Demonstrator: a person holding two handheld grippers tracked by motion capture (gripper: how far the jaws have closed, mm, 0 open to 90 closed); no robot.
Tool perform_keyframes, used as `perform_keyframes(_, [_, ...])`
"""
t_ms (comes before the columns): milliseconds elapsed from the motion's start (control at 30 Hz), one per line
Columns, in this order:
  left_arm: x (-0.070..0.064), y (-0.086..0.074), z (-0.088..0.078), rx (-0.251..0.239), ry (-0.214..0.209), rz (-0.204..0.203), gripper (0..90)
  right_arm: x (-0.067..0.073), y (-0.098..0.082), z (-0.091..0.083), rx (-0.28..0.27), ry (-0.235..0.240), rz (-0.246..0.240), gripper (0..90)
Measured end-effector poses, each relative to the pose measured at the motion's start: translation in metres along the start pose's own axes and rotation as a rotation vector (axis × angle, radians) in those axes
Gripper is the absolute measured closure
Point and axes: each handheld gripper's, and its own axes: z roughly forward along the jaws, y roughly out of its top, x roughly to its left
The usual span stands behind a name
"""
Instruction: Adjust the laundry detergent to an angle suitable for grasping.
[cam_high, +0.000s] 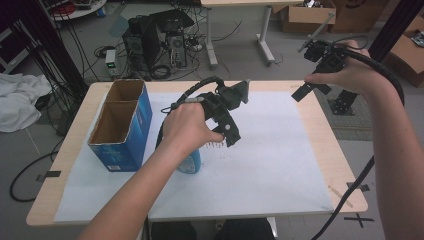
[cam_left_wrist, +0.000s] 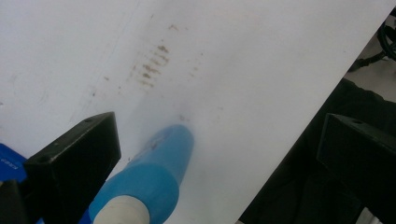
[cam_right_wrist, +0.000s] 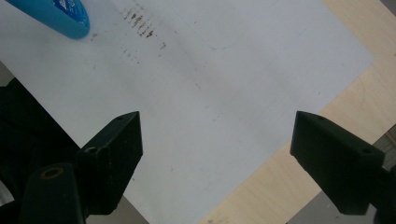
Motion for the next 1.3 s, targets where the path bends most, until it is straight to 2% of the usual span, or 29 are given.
perform_keyframes(900, [0.014,-0.020,-0.016,-0.040,0.007,0.000,0.0,0.000,0.001,0.004,0.000,0.001,0.006,17.1])
perform_keyframes(1067, [0.017,-0.026,-0.020,-0.070,0.006,0.031,0.1,0.000,0.001,0.005,0.002,0.002,0.008,17.1])
perform_keyframes(1300, [0.027,-0.038,-0.026,-0.087,0.009,0.051,0.1,0.000,0.001,0.007,0.002,0.001,0.007,17.1])
